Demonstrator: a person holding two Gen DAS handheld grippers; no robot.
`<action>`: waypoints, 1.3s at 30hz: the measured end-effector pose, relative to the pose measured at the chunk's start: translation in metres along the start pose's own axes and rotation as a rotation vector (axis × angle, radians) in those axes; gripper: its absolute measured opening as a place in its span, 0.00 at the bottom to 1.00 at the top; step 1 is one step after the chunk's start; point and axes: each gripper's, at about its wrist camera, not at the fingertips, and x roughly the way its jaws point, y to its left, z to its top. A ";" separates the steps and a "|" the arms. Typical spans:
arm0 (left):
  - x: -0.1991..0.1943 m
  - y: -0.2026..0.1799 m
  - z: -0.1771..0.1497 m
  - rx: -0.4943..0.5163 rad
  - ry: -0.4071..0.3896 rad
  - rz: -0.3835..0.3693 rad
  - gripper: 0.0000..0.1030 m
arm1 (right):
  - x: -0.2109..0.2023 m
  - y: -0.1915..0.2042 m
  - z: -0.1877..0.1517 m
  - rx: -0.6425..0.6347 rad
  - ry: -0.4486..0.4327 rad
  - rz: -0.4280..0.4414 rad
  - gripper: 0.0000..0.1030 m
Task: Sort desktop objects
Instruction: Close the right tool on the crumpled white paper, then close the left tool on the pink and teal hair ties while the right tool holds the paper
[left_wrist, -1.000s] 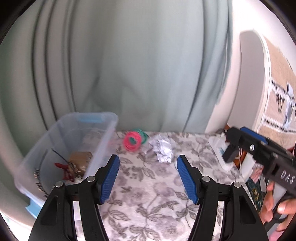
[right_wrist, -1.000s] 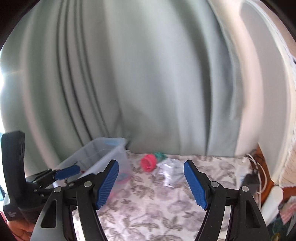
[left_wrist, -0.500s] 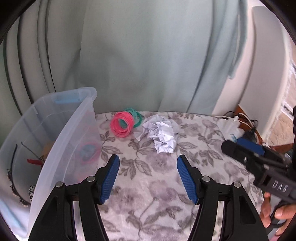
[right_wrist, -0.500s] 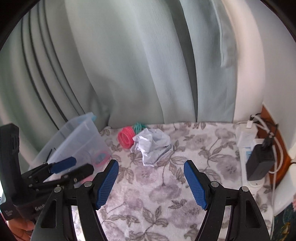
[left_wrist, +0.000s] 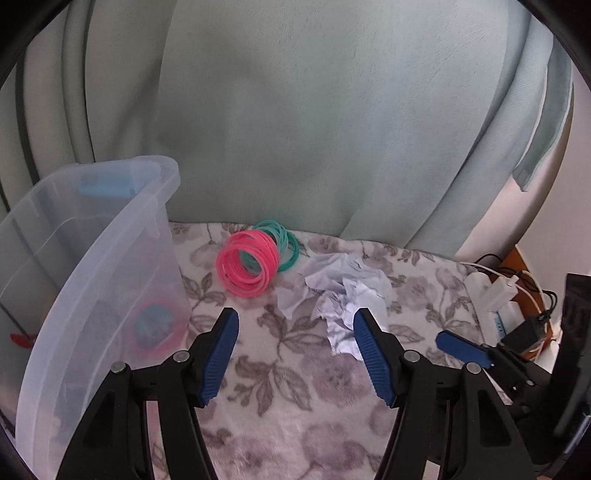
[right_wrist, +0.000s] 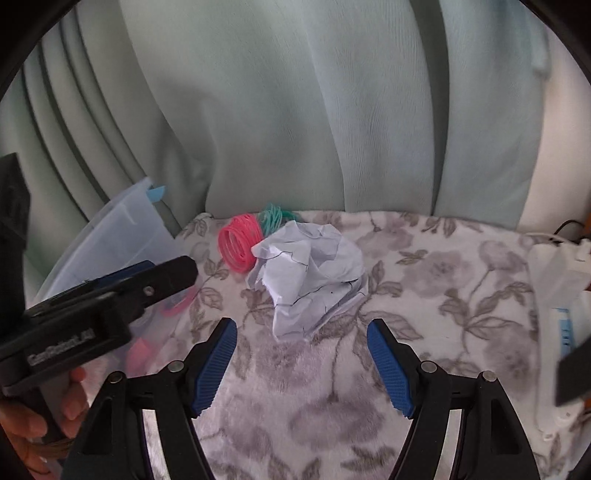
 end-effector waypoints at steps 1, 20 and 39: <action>0.003 0.001 0.001 0.000 0.001 0.000 0.64 | 0.004 0.000 0.001 0.003 0.003 0.001 0.74; 0.063 0.003 0.017 -0.022 0.005 0.072 0.64 | 0.014 -0.028 0.005 0.072 -0.035 -0.028 0.23; 0.134 0.015 0.027 -0.027 0.038 0.214 0.33 | 0.008 -0.054 0.001 0.131 -0.052 -0.014 0.23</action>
